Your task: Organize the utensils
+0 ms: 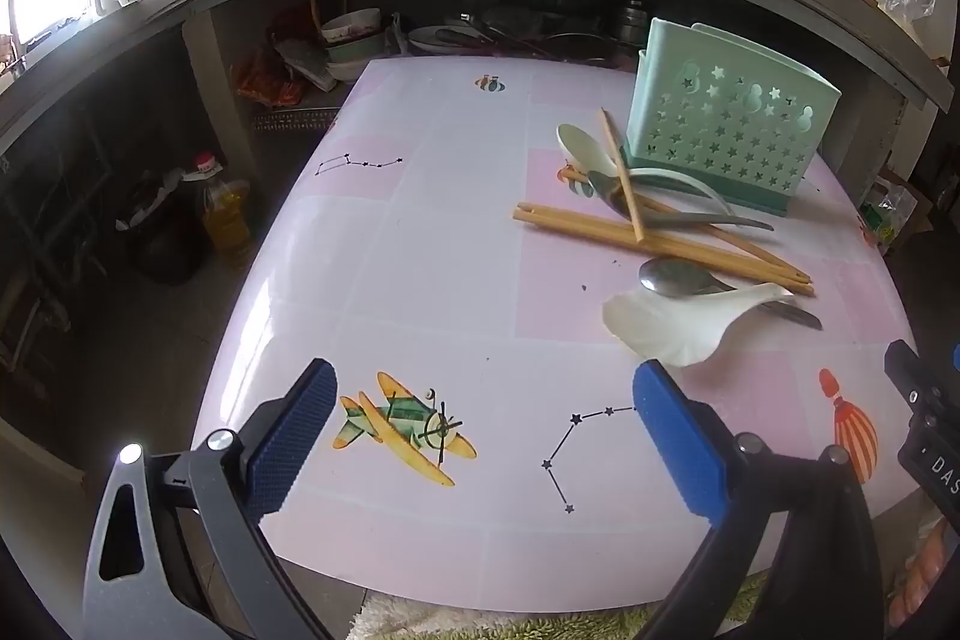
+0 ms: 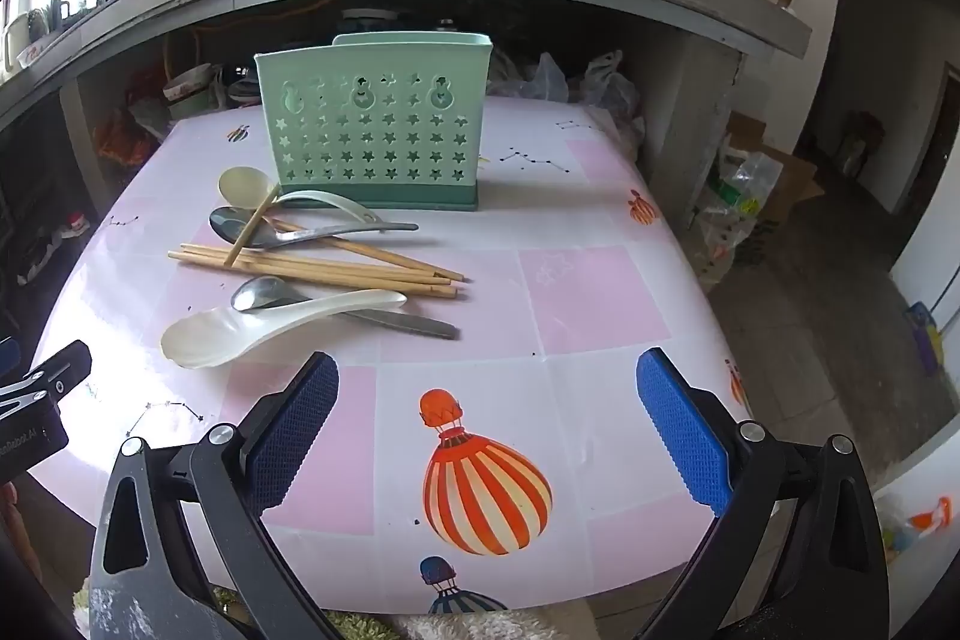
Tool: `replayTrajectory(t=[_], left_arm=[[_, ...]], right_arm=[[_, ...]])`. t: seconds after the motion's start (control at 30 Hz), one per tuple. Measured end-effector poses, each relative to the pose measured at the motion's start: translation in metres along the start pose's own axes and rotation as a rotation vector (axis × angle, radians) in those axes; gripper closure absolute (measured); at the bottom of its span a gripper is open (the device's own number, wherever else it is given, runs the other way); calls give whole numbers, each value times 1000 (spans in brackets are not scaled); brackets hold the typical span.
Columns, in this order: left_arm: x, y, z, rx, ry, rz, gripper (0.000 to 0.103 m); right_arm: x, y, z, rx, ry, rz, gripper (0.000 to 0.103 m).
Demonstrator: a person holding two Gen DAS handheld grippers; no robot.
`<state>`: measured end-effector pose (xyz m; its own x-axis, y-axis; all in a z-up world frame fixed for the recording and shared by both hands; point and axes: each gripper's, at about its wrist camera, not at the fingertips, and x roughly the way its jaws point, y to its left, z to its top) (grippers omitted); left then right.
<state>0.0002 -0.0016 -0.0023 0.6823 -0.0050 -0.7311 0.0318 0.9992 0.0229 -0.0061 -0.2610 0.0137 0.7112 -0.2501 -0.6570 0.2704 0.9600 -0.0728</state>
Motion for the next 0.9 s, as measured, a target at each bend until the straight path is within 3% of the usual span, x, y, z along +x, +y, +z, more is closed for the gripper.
replayTrajectory(t=[0.9], left_arm=[[4,7,2,-11,14,-7,6]], right_arm=[[2,3,1,-2,3,-3,8]])
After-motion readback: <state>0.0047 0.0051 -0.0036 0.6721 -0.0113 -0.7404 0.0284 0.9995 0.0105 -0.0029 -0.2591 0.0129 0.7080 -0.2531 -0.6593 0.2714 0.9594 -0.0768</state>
